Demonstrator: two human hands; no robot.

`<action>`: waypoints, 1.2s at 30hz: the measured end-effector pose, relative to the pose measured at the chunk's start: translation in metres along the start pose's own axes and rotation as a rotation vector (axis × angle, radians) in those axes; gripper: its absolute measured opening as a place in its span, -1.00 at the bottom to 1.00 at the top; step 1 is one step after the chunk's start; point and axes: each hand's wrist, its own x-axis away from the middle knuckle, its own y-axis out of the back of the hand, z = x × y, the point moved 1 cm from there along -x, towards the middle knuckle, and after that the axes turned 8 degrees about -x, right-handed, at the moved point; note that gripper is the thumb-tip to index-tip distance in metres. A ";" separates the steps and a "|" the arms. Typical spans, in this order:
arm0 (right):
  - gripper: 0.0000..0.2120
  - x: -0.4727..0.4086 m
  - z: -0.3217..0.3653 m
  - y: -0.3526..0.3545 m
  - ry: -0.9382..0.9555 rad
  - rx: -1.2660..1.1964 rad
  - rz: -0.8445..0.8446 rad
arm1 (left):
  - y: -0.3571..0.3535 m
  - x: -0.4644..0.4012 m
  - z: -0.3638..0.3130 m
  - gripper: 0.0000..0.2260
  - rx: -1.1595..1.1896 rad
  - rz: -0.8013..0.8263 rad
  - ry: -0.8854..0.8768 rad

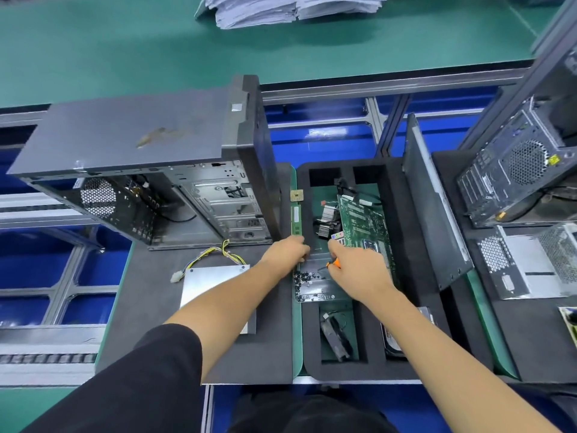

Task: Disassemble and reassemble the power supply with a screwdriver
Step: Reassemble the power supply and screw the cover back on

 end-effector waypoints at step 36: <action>-0.86 -0.004 0.034 0.027 0.138 -0.007 -0.099 | -0.001 0.068 0.015 -0.73 0.846 -0.267 0.139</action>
